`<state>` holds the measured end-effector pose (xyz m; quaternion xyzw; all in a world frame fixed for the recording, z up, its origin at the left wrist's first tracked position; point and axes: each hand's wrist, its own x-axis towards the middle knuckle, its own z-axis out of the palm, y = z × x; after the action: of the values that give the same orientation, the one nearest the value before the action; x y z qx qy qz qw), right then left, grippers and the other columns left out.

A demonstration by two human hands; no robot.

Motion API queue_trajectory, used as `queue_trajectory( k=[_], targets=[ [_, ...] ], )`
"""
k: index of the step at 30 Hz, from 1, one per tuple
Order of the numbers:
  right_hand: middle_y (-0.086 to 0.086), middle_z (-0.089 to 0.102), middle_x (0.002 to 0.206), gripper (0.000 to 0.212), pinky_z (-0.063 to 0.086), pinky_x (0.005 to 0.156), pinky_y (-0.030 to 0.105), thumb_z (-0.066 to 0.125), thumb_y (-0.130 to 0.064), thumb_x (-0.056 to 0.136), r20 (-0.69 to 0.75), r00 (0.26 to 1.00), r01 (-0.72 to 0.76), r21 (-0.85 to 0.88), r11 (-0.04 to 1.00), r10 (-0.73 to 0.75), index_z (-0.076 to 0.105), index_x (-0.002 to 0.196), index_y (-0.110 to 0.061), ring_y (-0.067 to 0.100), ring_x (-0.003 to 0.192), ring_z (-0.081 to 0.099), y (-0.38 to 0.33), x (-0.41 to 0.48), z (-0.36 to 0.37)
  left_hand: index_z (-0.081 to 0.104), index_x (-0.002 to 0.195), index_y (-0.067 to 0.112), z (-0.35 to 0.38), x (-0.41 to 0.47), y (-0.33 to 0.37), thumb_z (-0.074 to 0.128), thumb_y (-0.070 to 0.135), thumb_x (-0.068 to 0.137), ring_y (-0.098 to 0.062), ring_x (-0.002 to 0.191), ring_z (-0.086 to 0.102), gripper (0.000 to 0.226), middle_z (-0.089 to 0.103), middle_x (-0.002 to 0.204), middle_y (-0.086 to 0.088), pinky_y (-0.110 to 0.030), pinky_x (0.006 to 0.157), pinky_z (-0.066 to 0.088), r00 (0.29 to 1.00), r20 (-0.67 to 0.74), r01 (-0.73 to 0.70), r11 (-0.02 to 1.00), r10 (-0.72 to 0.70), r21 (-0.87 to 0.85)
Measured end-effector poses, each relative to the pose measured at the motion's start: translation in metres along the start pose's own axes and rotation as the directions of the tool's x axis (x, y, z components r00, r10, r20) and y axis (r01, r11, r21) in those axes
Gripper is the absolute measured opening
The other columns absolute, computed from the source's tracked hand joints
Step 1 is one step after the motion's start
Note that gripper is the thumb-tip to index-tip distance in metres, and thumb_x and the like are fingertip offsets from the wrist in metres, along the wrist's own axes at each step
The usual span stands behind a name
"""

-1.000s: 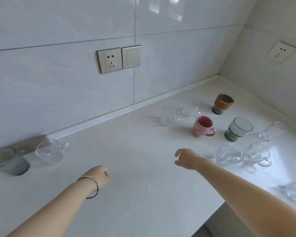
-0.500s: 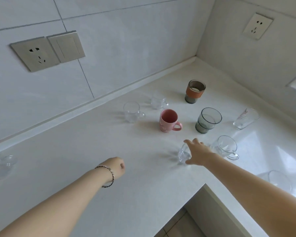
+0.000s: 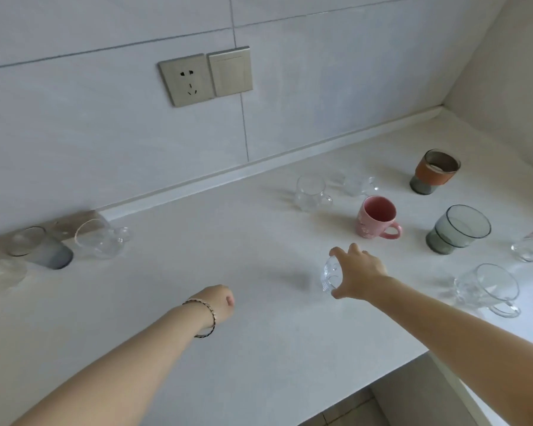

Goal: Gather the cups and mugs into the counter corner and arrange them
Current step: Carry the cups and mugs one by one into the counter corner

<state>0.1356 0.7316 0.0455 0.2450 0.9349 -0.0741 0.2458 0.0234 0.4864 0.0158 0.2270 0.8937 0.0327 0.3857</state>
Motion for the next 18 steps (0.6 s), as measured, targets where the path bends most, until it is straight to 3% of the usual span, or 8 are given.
queue_trajectory(
  k=[2,7,13,18],
  targets=[
    [0.006,0.042,0.129,0.082,0.046,0.086,0.031,0.072,-0.042,0.069,-0.008,0.996,0.085,0.007,0.996,-0.085,0.032,0.139,-0.03,0.026,0.115,0.053,-0.044,-0.004,-0.004,0.056,0.094,0.021,-0.001,-0.013,-0.031,0.038,0.013,0.092,-0.017,0.094,0.051,0.02,0.061,0.117,-0.003,-0.024,0.084,0.041,1.0,-0.011,0.023,0.999,-0.023,-0.029],
    [0.005,0.041,0.131,0.082,0.045,0.089,0.029,0.072,-0.041,0.071,-0.003,0.962,0.271,-0.02,0.962,-0.271,0.03,0.141,-0.031,0.025,0.117,0.052,-0.163,-0.015,-0.002,0.048,0.087,0.024,0.004,-0.052,-0.125,0.038,0.011,0.091,-0.019,0.087,0.046,0.018,0.05,0.095,0.001,-0.024,0.078,0.038,0.991,-0.053,0.114,0.986,-0.121,-0.126],
    [0.004,0.041,0.131,0.083,0.044,0.092,0.029,0.073,-0.042,0.07,0.035,0.912,0.411,-0.086,0.908,-0.41,0.03,0.14,-0.031,0.024,0.118,0.052,-0.335,-0.044,0.019,0.059,0.097,0.02,0.012,-0.12,-0.281,0.038,0.014,0.091,-0.022,0.113,0.057,0.023,0.06,0.122,-0.002,-0.029,0.094,0.045,0.958,-0.091,0.241,0.934,-0.273,-0.265],
    [0.005,0.043,0.129,0.083,0.044,0.093,0.03,0.074,-0.041,0.067,0.059,0.883,0.469,-0.077,0.88,-0.466,0.033,0.139,-0.032,0.026,0.116,0.054,-0.474,-0.071,0.038,0.049,0.087,0.022,0.027,-0.173,-0.412,0.037,0.016,0.091,-0.022,0.105,0.057,0.014,0.061,0.12,-0.004,-0.031,0.094,0.046,0.927,-0.098,0.321,0.9,-0.362,-0.294]
  ],
)
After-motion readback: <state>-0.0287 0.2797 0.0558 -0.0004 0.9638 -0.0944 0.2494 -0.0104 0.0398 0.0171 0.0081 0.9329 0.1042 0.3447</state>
